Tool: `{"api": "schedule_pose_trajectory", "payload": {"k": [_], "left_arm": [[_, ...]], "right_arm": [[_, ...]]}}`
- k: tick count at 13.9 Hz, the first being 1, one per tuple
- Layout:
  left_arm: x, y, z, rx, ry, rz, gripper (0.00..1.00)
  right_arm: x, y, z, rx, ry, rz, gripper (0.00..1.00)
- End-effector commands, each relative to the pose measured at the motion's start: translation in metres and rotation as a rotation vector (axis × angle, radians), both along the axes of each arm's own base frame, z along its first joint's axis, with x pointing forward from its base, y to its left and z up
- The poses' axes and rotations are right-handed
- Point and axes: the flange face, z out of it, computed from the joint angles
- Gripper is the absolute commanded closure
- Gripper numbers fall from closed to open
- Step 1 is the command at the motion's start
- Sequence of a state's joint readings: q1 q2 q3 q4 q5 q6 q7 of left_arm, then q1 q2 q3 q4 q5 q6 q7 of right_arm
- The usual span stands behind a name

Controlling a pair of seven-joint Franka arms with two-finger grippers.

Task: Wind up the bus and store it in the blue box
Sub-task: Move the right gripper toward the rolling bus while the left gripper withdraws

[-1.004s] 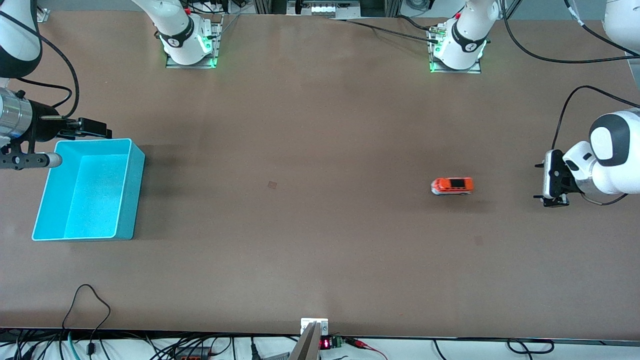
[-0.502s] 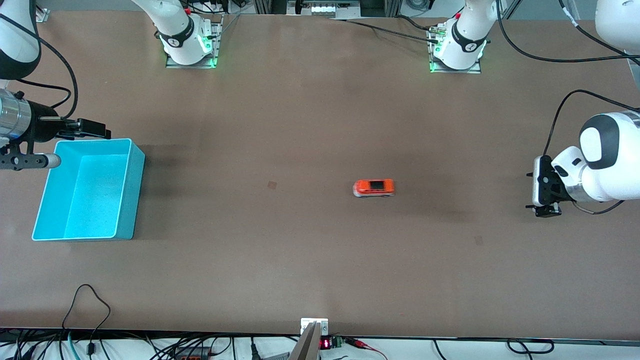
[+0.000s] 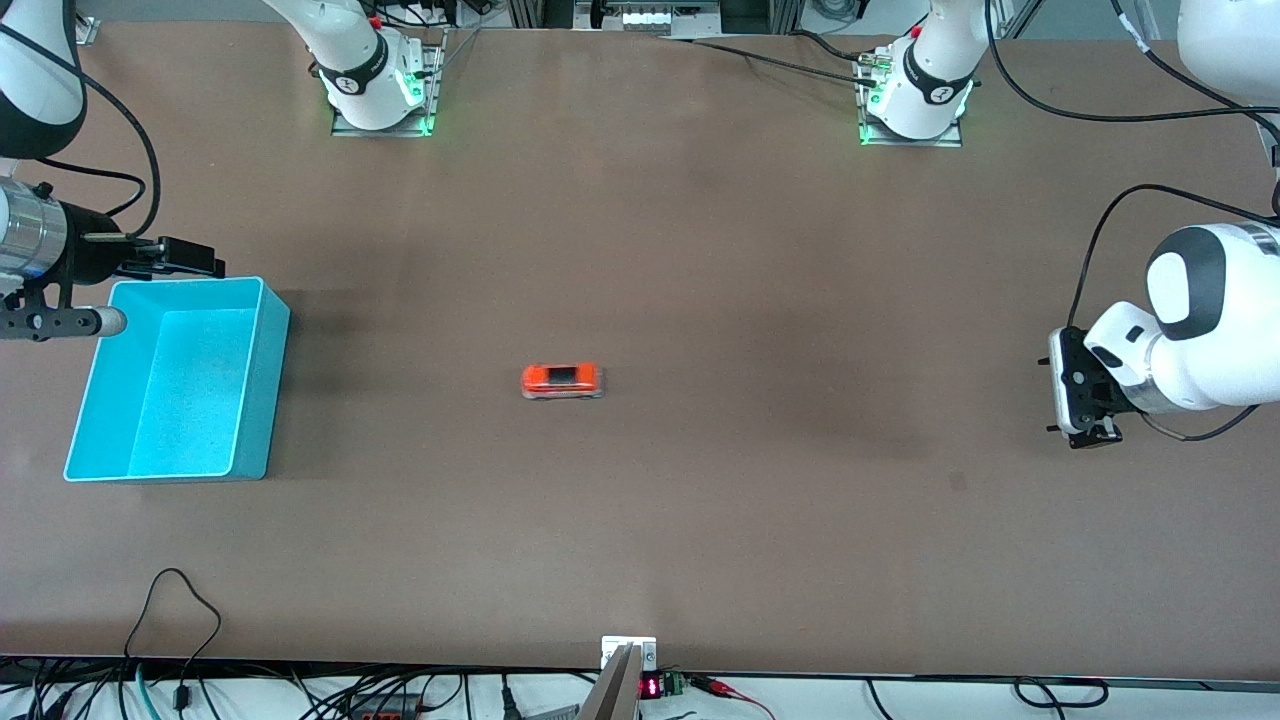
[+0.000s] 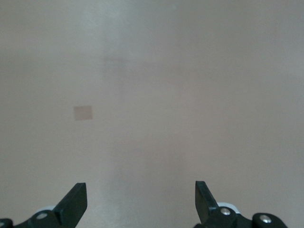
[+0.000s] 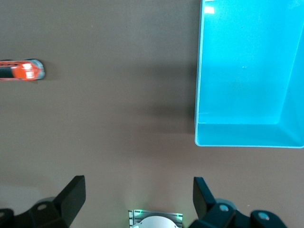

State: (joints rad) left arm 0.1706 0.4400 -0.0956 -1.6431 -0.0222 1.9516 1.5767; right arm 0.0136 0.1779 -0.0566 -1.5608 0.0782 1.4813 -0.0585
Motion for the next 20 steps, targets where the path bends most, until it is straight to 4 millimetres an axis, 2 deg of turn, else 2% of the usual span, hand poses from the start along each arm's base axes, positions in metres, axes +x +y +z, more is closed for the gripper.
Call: {"api": "schedule_pose_trajectory", "payload": {"k": [1, 4, 6, 8, 10, 11, 12, 14, 18, 20], "left_arm": [[0.005, -0.028, 0.030, 0.010, 0.034, 0.093, 0.00], [0.008, -0.063, 0.056, 0.038, 0.049, 0.167, 0.00], [0.007, -0.071, 0.064, 0.047, 0.052, 0.252, 0.00], [0.004, -0.097, 0.077, 0.063, 0.039, 0.338, 0.00], [0.001, -0.106, 0.092, 0.073, 0.024, 0.432, 0.00], [0.000, -0.110, 0.098, 0.076, 0.016, 0.460, 0.00], [-0.001, -0.124, 0.109, 0.078, 0.011, 0.481, 0.00], [-0.003, -0.130, 0.122, 0.100, 0.035, 0.586, 0.00], [-0.004, -0.122, 0.145, 0.170, 0.019, 0.974, 0.00], [-0.015, -0.129, 0.166, 0.276, -0.042, 1.185, 0.00]], "right_arm": [[0.000, 0.002, 0.002, -0.004, 0.001, 0.020, 0.00], [0.002, 0.003, 0.003, 0.006, -0.015, 0.017, 0.00], [0.004, 0.010, 0.001, 0.012, -0.019, 0.026, 0.00], [0.008, 0.013, -0.004, 0.025, -0.030, 0.045, 0.00], [0.009, 0.020, -0.028, 0.057, -0.055, 0.206, 0.00], [0.006, 0.018, -0.046, 0.074, -0.068, 0.282, 0.00], [0.005, 0.016, -0.063, 0.085, -0.083, 0.377, 0.00], [0.003, 0.013, -0.089, 0.091, -0.107, 0.512, 0.00], [-0.007, 0.007, -0.141, 0.076, -0.131, 0.804, 0.00], [-0.012, 0.006, -0.168, 0.067, -0.151, 0.933, 0.00]]}}
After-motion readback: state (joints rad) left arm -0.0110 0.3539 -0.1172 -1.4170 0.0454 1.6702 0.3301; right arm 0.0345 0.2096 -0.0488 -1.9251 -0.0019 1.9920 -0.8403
